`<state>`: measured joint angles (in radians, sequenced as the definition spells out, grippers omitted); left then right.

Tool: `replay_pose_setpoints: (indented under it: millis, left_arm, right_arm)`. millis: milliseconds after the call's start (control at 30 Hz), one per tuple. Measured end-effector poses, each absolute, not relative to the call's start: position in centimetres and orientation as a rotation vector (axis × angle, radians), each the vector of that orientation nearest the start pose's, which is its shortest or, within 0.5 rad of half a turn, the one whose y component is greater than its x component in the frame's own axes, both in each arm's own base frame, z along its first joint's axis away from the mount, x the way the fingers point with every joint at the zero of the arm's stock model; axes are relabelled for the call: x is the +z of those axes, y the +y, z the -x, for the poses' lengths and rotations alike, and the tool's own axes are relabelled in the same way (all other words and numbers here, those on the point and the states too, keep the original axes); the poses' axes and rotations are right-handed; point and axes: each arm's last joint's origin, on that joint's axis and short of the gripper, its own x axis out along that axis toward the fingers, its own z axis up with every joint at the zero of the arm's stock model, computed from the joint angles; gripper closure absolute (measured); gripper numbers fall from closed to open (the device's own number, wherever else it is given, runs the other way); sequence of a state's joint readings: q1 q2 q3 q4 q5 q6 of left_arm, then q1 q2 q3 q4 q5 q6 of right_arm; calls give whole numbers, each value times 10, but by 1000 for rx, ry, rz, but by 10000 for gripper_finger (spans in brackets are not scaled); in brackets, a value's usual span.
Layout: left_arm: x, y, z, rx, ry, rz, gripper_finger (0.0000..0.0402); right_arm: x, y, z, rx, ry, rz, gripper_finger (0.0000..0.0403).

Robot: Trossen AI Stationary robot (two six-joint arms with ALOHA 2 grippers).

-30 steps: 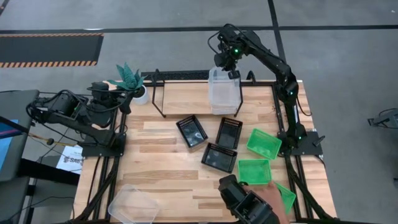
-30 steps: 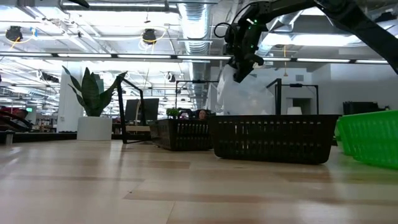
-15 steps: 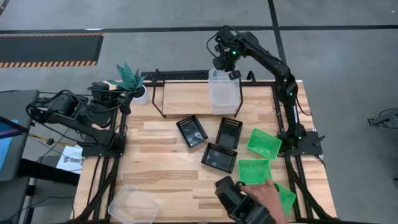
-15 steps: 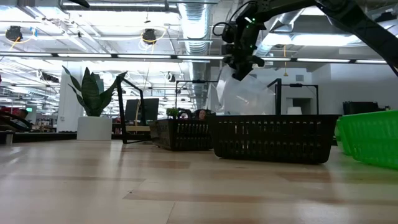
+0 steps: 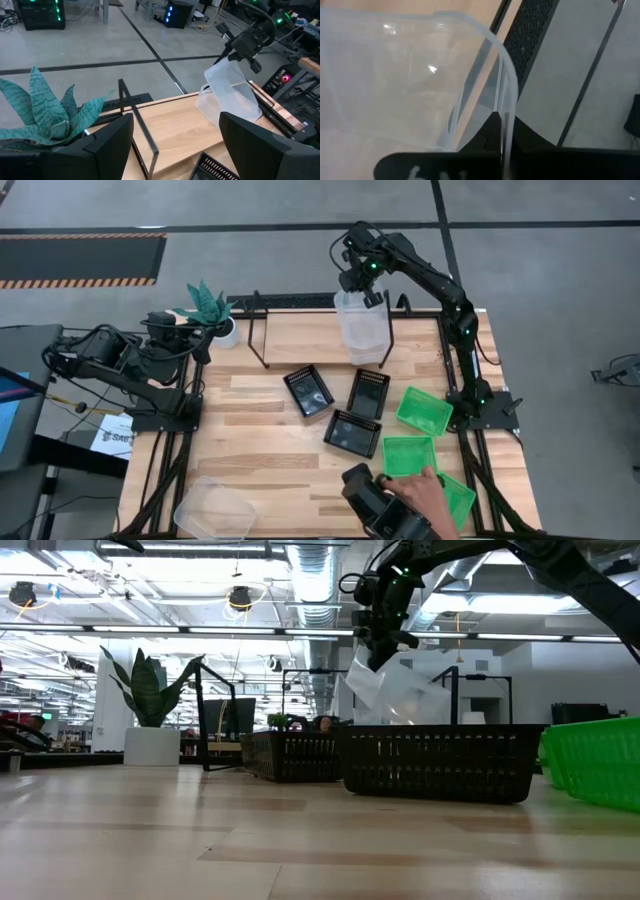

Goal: Stack baskets on shelf by color
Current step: Stack the right transparent bin on top of the transparent bin on the shelf

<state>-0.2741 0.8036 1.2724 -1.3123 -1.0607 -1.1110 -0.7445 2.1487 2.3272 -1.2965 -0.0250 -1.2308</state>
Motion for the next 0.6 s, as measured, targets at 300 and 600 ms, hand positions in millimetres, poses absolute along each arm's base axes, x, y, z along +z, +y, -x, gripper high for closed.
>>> replay_pose_setpoints:
  millis: [300, 600]
  left_arm:
    - [397, 2, -86, 983, 187, 483, 118]
    - [397, 2, -86, 985, 182, 492, 118]
  right_arm:
    - [343, -292, -327, 71, 1225, 664, 397]
    - [347, -288, -336, -19, 1175, 599, 400]
